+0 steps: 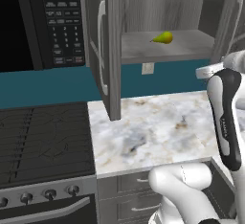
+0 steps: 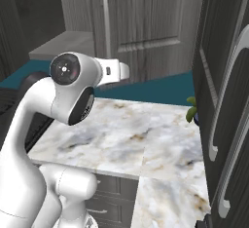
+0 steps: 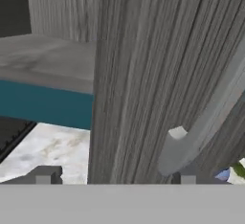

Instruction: Pick the pear from the counter and place it in the cabinet. Then close the cabinet.

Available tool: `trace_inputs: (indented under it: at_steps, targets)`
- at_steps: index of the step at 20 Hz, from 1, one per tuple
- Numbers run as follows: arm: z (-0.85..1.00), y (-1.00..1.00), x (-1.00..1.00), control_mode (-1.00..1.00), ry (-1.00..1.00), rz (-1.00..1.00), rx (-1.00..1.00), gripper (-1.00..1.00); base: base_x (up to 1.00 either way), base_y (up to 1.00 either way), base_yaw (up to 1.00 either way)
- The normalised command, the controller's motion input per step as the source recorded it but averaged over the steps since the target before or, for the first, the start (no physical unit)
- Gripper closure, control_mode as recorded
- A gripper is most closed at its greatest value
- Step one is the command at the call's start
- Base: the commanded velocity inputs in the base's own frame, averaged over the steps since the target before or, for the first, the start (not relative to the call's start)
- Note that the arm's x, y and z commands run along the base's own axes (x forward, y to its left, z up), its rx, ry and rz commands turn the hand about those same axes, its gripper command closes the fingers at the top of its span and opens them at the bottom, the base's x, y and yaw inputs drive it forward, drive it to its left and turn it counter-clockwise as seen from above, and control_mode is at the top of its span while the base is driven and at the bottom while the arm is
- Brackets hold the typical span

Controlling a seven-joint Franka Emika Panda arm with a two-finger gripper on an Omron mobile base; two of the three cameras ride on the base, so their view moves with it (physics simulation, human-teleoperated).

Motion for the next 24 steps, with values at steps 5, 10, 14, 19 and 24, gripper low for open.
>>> trace_inputs:
  at_steps: [5, 10, 14, 19, 24]
  targets:
    - [0.00, 0.24, 1.00, -1.00, -0.09, 0.04, -0.01, -1.00, 0.00, 0.00, 0.00]
    - [0.01, 0.13, 1.00, -1.00, -0.02, 0.05, 0.00, -1.00, 0.00, 0.00, 0.00]
    - [0.03, 0.15, 1.00, -1.00, 0.00, 0.02, 0.00, -1.00, 0.00, 0.00, 0.00]
    - [0.00, 0.14, 1.00, -1.00, 0.00, 0.00, -0.02, -1.00, 0.00, 0.00, 0.00]
    - [0.00, 0.12, 0.99, -1.00, 0.00, 0.00, -0.01, -1.00, 0.00, 0.00, 0.00]
